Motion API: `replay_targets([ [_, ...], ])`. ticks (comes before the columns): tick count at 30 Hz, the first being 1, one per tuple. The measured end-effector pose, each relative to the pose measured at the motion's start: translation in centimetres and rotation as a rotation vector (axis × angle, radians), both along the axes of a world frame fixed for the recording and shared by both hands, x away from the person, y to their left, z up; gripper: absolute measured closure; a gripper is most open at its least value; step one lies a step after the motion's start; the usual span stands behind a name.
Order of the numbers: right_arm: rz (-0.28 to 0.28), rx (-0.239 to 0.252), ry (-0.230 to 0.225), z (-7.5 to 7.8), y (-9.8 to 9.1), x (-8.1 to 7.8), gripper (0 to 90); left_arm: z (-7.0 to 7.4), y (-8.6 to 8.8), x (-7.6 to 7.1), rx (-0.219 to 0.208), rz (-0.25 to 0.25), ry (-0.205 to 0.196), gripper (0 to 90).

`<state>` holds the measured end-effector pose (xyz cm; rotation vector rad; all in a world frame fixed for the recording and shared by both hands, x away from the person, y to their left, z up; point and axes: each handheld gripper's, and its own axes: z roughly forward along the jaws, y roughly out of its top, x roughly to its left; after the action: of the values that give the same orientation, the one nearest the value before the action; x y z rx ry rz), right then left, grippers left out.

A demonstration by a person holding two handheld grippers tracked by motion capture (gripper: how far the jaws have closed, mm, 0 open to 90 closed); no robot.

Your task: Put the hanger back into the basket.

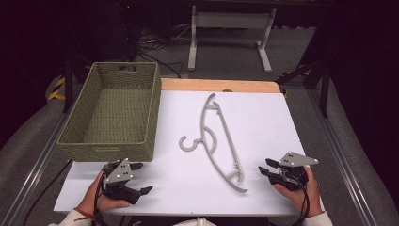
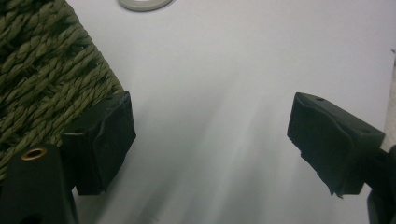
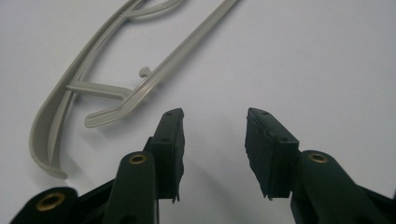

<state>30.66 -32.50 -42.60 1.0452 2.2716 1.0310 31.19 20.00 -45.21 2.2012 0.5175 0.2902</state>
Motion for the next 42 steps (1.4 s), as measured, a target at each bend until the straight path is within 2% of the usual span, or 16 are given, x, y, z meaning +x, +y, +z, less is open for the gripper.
replay_targets([
  [6, -0.027, 0.007, -0.024, 0.1, -0.7, -0.4, 51.6, 0.0, -0.6, -0.3, 0.012, -0.021, 0.006, 15.6],
  [12, -0.039, 0.037, -0.018, 0.1, -1.1, -0.3, 50.7, 0.0, -0.6, -0.3, 0.014, -0.001, 0.011, 15.9],
  [18, -0.034, 0.038, -0.015, 0.1, -1.0, -0.3, 50.6, 0.5, -1.2, 0.0, 0.009, 0.023, 0.026, 17.9],
  [22, -0.028, 0.035, -0.013, 0.0, -0.8, -0.3, 50.6, 1.0, -2.6, 0.2, -0.005, 0.028, 0.046, 19.7],
  [25, -0.026, 0.034, -0.012, 0.0, -0.7, -0.2, 50.3, 1.5, -3.8, 0.3, -0.016, 0.012, 0.060, 21.4],
  [28, -0.025, 0.024, -0.007, -0.2, -0.5, -0.2, 50.0, 2.0, -5.2, 0.5, 0.017, 0.012, 0.066, 23.3],
  [32, -0.019, 0.025, -0.008, -0.2, -0.4, -0.2, 49.8, 2.3, -7.1, 0.9, 0.022, 0.010, 0.088, 25.5],
  [34, -0.016, 0.027, -0.005, -0.2, -0.4, -0.2, 49.6, 2.6, -8.1, 1.2, 0.030, 0.019, 0.099, 25.5],
  [36, -0.015, 0.025, -0.004, -0.2, -0.3, -0.2, 49.4, 2.9, -9.2, 1.6, 0.018, 0.032, 0.126, 25.9],
  [39, -0.010, 0.020, -0.003, -0.3, -0.2, -0.2, 49.3, 3.6, -11.2, 2.4, 0.030, 0.047, 0.125, 26.4],
  [40, -0.009, 0.022, 0.000, -0.3, -0.2, -0.2, 49.2, 3.8, -11.6, 2.7, 0.022, 0.054, 0.132, 27.2],
  [42, -0.009, 0.018, 0.003, -0.4, -0.1, -0.1, 49.2, 4.1, -12.9, 4.0, 0.004, 0.097, 0.183, 31.3],
])
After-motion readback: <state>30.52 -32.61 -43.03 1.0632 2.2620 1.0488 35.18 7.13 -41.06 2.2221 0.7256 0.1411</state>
